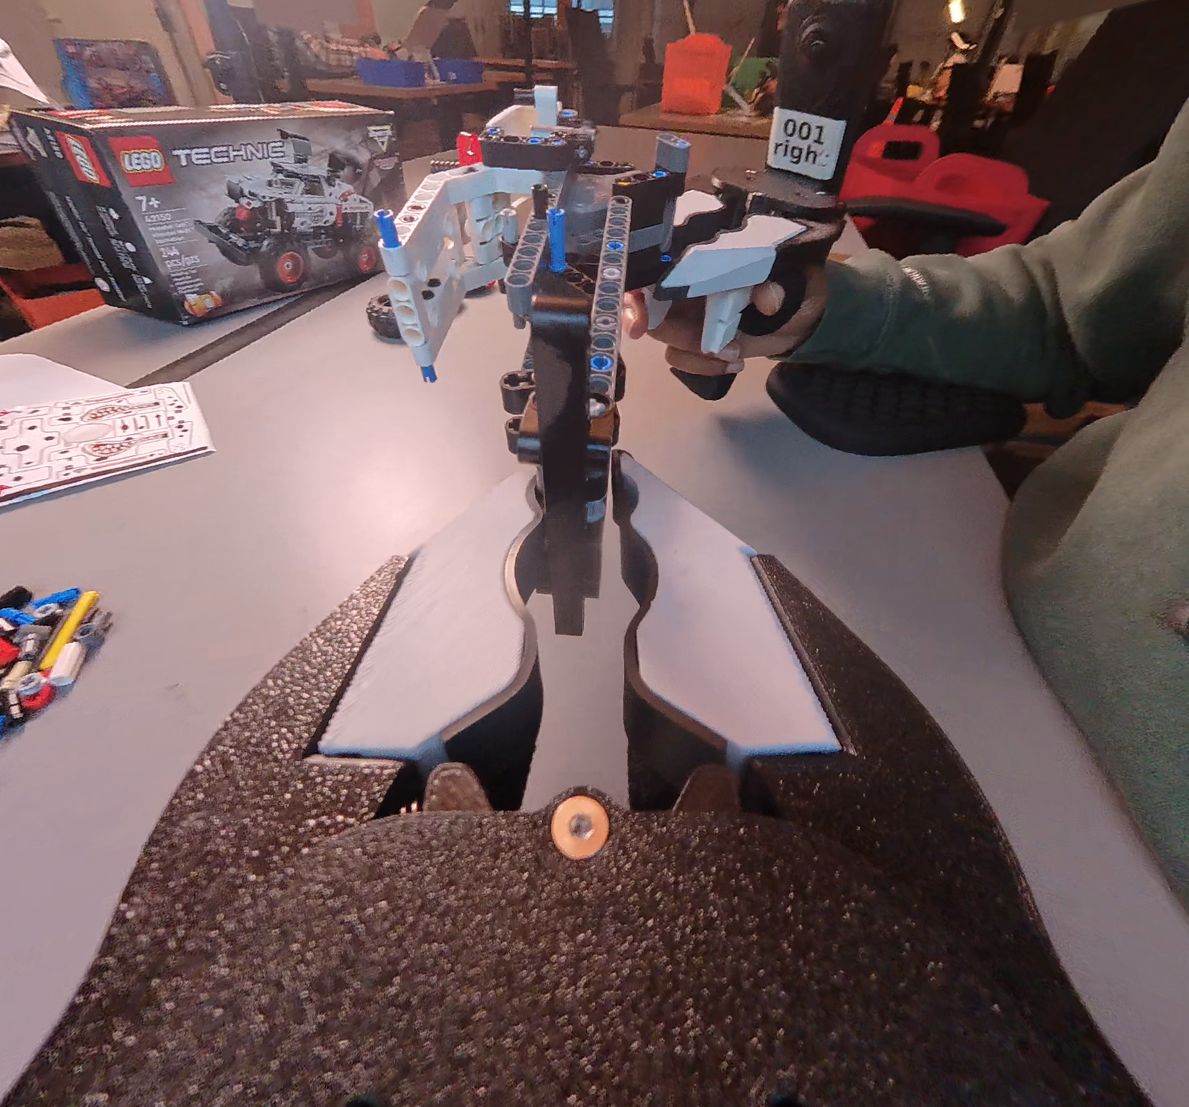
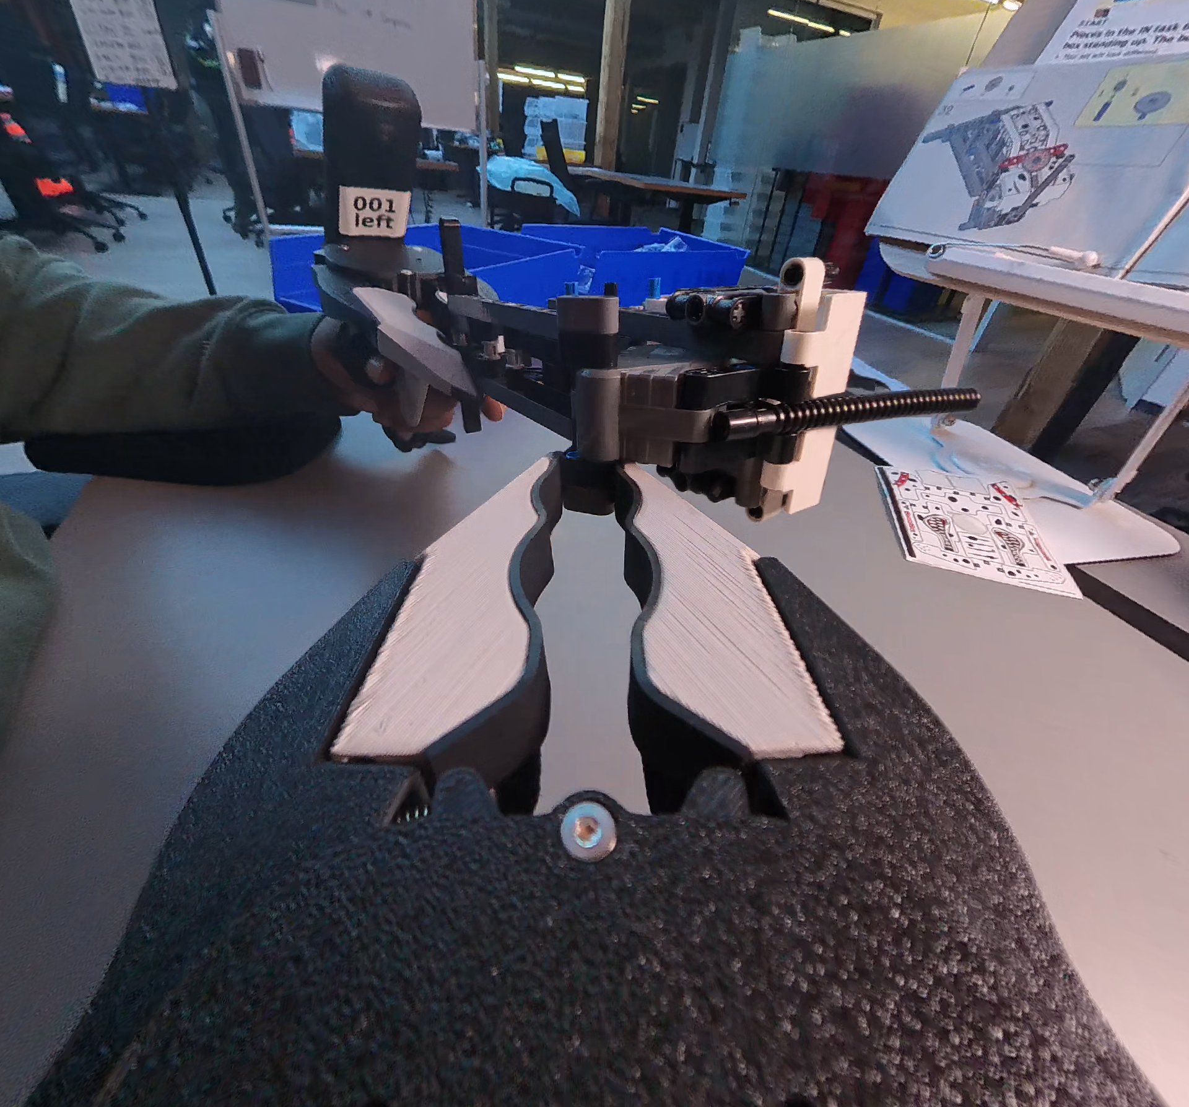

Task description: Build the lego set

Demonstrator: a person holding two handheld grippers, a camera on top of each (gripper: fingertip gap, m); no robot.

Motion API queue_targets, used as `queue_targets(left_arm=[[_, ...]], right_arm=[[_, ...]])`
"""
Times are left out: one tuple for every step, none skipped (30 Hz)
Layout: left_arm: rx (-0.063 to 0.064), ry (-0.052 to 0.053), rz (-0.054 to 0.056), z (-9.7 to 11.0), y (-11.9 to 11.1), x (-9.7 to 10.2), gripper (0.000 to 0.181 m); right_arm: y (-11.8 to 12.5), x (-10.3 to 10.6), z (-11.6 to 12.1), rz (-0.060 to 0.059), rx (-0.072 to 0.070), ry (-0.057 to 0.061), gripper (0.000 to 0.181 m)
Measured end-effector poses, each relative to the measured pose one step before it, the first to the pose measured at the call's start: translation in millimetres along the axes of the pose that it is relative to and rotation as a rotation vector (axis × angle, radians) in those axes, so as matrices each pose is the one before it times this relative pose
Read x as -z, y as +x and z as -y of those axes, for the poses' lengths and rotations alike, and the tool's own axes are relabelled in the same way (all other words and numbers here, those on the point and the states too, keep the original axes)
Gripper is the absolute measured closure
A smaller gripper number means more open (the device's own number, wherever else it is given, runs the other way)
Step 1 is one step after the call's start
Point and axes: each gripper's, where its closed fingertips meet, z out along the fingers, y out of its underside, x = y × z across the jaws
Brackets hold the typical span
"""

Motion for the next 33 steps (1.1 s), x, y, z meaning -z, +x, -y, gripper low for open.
queue_targets(left_arm=[[-0.0209, -0.0062, 0.0215, -0.77, -2.49, 0.27, 0.164], [-0.0243, -0.0111, 0.0164, -1.31, -1.42, -0.03, 0.164], [-0.0237, -0.0077, 0.0130, -0.62, -0.63, 0.09, 0.164], [-0.0217, -0.0020, 0.0116, 0.43, -0.26, 0.27, 0.164], [-0.0226, -0.0035, 0.0081, 0.35, 0.31, 0.14, 0.165], [-0.0250, -0.0054, 0.0084, 0.36, 0.53, -0.06, 0.165], [-0.0244, -0.0033, 0.0068, 0.61, 0.76, -0.05, 0.166], [-0.0245, -0.0046, 0.0071, 0.43, 0.64, -0.03, 0.166], [-0.0255, -0.0073, 0.0073, -0.16, 0.61, -0.30, 0.167], [-0.0205, -0.0087, 0.0001, -0.67, 1.45, -0.31, 0.168], [-0.0177, -0.0085, 0.0004, -1.11, 1.04, -0.28, 0.168], [-0.0153, -0.0065, 0.0061, -0.87, 0.12, -0.31, 0.168], [-0.0127, -0.0085, 0.0048, -1.05, -0.16, -0.27, 0.169], [-0.0153, -0.0097, 0.0056, -1.28, -0.36, -0.12, 0.169], [-0.0148, -0.0078, 0.0058, -1.15, -0.41, -0.07, 0.169], [-0.0110, -0.0079, 0.0028, -1.25, -0.12, -0.13, 0.169], [-0.0071, -0.0055, 0.0006, -1.06, 0.16, -0.07, 0.169], [-0.0046, -0.0028, 0.0001, -0.56, 0.20, -0.11, 0.169], [-0.0036, -0.0008, 0.0002, -0.18, 0.06, -0.08, 0.169], [-0.0049, -0.0012, 0.0004, -0.14, 0.04, 0.13, 0.169], [-0.0059, -0.0027, 0.0040, -0.26, -0.45, 0.04, 0.169], [-0.0046, -0.0036, 0.0036, -0.51, -0.59, 0.20, 0.169], [-0.0015, -0.0035, 0.0018, -0.67, -0.35, 0.12, 0.169], [0.0000, -0.0007, 0.0016, -0.31, -0.40, 0.18, 0.169], [0.0012, 0.0014, 0.0009, 0.07, -0.21, 0.14, 0.169], [0.0006, 0.0034, 0.0018, 0.52, -0.37, 0.14, 0.169], [0.0007, 0.0029, 0.0012, 0.64, -0.35, 0.22, 0.169], [0.0021, 0.0038, 0.0004, 0.68, -0.22, 0.35, 0.169], [0.0047, 0.0028, -0.0013, 0.52, -0.23, 0.37, 0.169], [0.0085, 0.0030, -0.0030, 0.48, 0.01, 0.31, 0.170], [0.0129, 0.0028, -0.0040, 0.41, -0.17, 0.17, 0.170], [0.0143, 0.0038, -0.0047, 0.32, -0.07, 0.17, 0.170], [0.0153, 0.0059, -0.0056, 0.60, 0.06, 0.09, 0.170]], right_arm=[[-0.44, -0.35, -1.39, -0.0016, 0.0192, -0.0044, 0.166], [-0.06, -0.27, -1.21, -0.0041, 0.0205, -0.0028, 0.166], [0.15, -0.23, -1.61, -0.0053, 0.0195, -0.0059, 0.166], [0.49, -0.09, -1.87, -0.0039, 0.0139, -0.0084, 0.166], [0.52, -0.02, -1.62, -0.0022, 0.0041, -0.0061, 0.166], [0.71, 0.09, -1.46, -0.0019, -0.0022, -0.0047, 0.166], [1.06, 0.05, -1.58, -0.0031, 0.0002, -0.0056, 0.166], [1.27, -0.23, -2.06, -0.0060, 0.0039, -0.0085, 0.166], [1.54, -0.28, -2.28, -0.0091, 0.0045, -0.0097, 0.166], [1.35, -0.47, -2.69, -0.0075, 0.0022, -0.0112, 0.166], [1.10, -0.50, -2.60, -0.0051, -0.0011, -0.0117, 0.166], [0.80, -0.64, -2.76, -0.0043, -0.0005, -0.0119, 0.166], [0.60, -0.61, -3.00, -0.0036, 0.0034, -0.0144, 0.166], [0.46, -0.80, -3.27, -0.0048, 0.0073, -0.0170, 0.166], [0.37, -0.96, -3.22, -0.0060, 0.0095, -0.0169, 0.166], [-0.03, -0.75, -3.28, -0.0025, 0.0086, -0.0171, 0.166], [-0.20, -0.42, -2.86, 0.0007, 0.0055, -0.0152, 0.165], [-0.02, -0.20, -1.58, 0.0008, 0.0003, -0.0062, 0.165], [0.07, 0.11, -0.72, 0.0025, -0.0040, -0.0017, 0.165], [0.52, 0.25, -0.25, 0.0012, -0.0051, 0.0003, 0.165], [0.79, 0.52, -0.13, -0.0002, -0.0054, 0.0010, 0.165], [0.88, 0.50, -0.36, 0.0022, -0.0069, -0.0008, 0.165], [0.45, 0.72, -0.76, 0.0066, -0.0105, -0.0022, 0.165], [0.76, 0.85, -0.14, 0.0037, -0.0117, 0.0019, 0.165], [1.19, 1.12, 0.84, -0.0001, -0.0101, 0.0072, 0.164], [0.62, 1.01, 1.52, 0.0014, -0.0089, 0.0091, 0.164], [0.68, 0.81, 1.73, -0.0004, -0.0067, 0.0090, 0.164], [0.31, 0.67, 1.53, 0.0003, -0.0020, 0.0071, 0.164], [0.17, 0.65, 1.38, -0.0009, 0.0003, 0.0053, 0.164], [0.03, 0.48, 0.79, 0.0008, 0.0004, 0.0030, 0.164], [0.21, 0.44, 0.60, -0.0003, -0.0016, 0.0032, 0.164], [0.19, 0.51, 0.96, 0.0000, -0.0040, 0.0055, 0.164], [-0.12, 0.51, 1.09, 0.0024, -0.0051, 0.0058, 0.164]])
